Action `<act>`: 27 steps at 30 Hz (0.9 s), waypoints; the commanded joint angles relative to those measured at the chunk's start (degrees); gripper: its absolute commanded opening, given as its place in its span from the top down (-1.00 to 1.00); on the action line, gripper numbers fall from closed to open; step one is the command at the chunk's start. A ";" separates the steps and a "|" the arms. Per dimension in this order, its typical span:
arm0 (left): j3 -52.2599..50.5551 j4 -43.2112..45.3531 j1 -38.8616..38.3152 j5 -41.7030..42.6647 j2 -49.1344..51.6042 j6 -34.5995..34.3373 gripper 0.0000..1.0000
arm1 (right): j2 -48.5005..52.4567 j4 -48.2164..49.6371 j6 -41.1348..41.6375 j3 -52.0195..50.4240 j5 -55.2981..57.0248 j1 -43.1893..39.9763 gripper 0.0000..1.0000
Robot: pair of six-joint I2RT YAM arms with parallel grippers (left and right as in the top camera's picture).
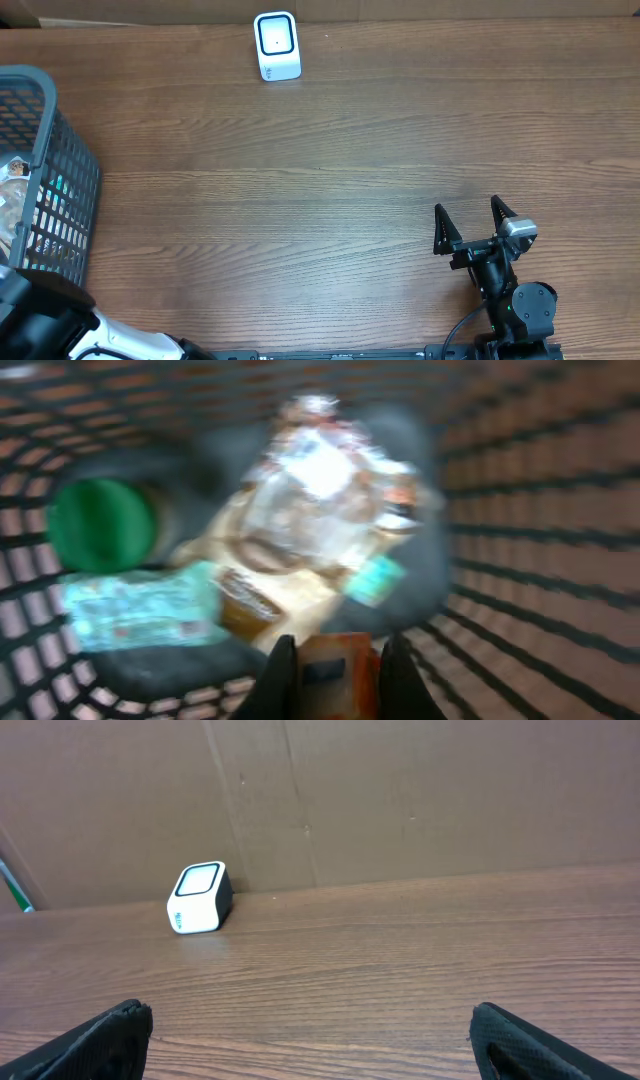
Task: Scan the item barcode
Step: 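Lift the orange pack out and drop it on the table center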
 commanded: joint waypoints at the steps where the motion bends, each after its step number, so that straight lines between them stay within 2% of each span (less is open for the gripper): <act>1: 8.11 -2.64 -6.03 8.59 -6.12 0.50 0.92 | -0.42 0.20 0.39 -0.61 0.55 -0.17 -1.00; 6: 8.74 -3.76 -21.46 9.20 -12.26 3.13 0.91 | -0.42 0.20 0.39 -0.61 0.55 -0.17 -1.00; 8: 8.74 -4.24 -27.80 8.22 -12.57 3.50 0.91 | -0.42 0.20 0.39 -0.61 0.55 -0.17 -1.00; 10: 7.61 -4.22 -39.12 6.47 -11.82 3.50 0.91 | -0.42 0.20 0.39 -0.61 0.55 -0.17 -1.00; 13: 5.51 -3.13 -48.59 4.90 -9.94 3.48 0.91 | -0.42 0.20 0.39 -0.61 0.55 -0.17 -1.00; 17: -0.37 1.70 -61.00 4.70 -4.50 3.45 0.92 | -0.42 0.20 0.39 -0.61 0.55 -0.17 -1.00; 19: -2.71 4.31 -64.85 4.74 -1.49 2.64 0.92 | -0.42 0.20 0.39 -0.61 0.55 -0.17 -1.00; 22: -5.03 10.21 -71.78 8.33 6.38 1.73 0.92 | -0.42 0.20 0.39 -0.61 0.55 -0.17 -1.00; 24: -5.01 12.46 -75.25 9.46 11.34 1.70 0.92 | -0.42 0.20 0.39 -0.61 0.55 -0.17 -1.00; 27: -5.01 10.99 -77.88 8.20 16.92 -0.31 0.92 | -0.42 0.20 0.39 -0.61 0.55 -0.17 -1.00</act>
